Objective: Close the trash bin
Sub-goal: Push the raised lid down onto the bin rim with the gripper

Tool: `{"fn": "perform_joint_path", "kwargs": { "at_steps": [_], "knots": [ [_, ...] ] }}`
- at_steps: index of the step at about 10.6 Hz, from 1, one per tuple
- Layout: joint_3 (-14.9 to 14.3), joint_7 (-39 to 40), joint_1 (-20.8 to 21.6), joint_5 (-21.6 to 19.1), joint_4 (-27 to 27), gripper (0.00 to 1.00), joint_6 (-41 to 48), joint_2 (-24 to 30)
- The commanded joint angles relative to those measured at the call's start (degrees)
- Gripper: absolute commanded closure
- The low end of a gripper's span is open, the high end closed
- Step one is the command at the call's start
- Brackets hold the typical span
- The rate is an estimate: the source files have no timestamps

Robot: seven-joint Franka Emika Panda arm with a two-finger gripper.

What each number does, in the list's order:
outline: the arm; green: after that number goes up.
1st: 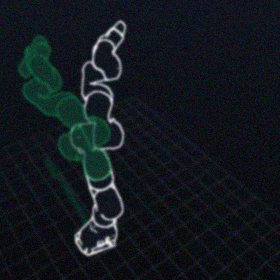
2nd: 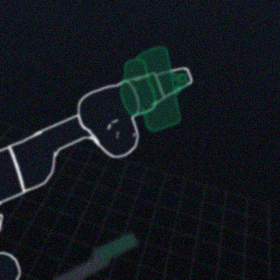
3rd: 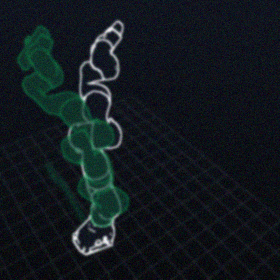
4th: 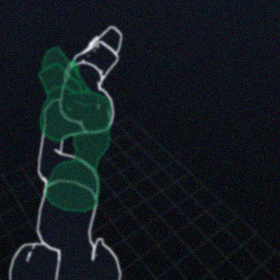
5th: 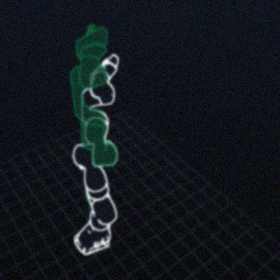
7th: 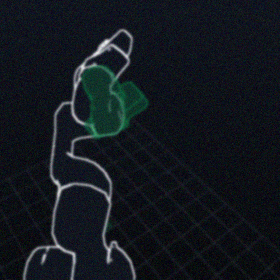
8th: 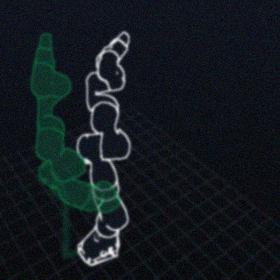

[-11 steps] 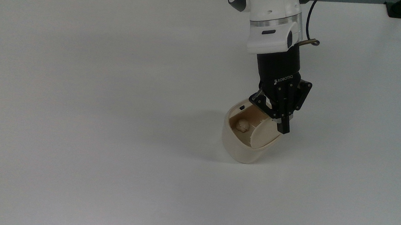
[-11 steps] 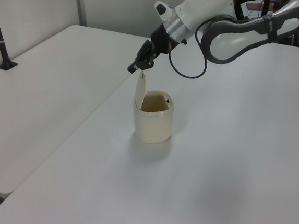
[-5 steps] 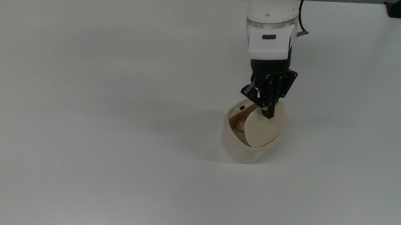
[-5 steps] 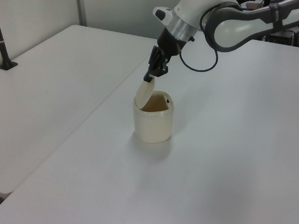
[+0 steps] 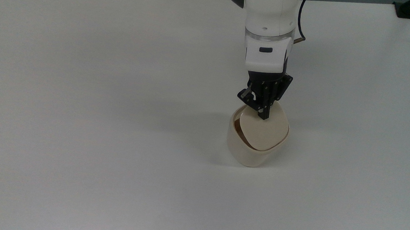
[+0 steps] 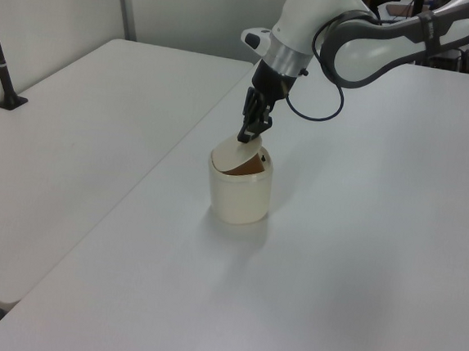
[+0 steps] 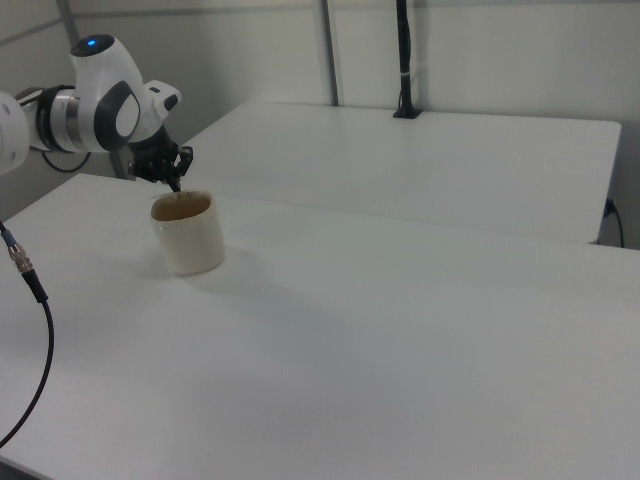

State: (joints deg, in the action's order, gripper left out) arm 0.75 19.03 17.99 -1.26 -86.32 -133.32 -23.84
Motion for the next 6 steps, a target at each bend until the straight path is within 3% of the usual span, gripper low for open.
{"fn": "perform_joint_path", "kwargs": {
  "at_steps": [1,6],
  "knots": [
    [-0.6,1.4,-0.6,0.5,-2.2,0.97,3.8,0.8],
    [-0.5,1.4,-0.8,1.0,-3.9,0.97,3.6,-1.2]
  ]
}}
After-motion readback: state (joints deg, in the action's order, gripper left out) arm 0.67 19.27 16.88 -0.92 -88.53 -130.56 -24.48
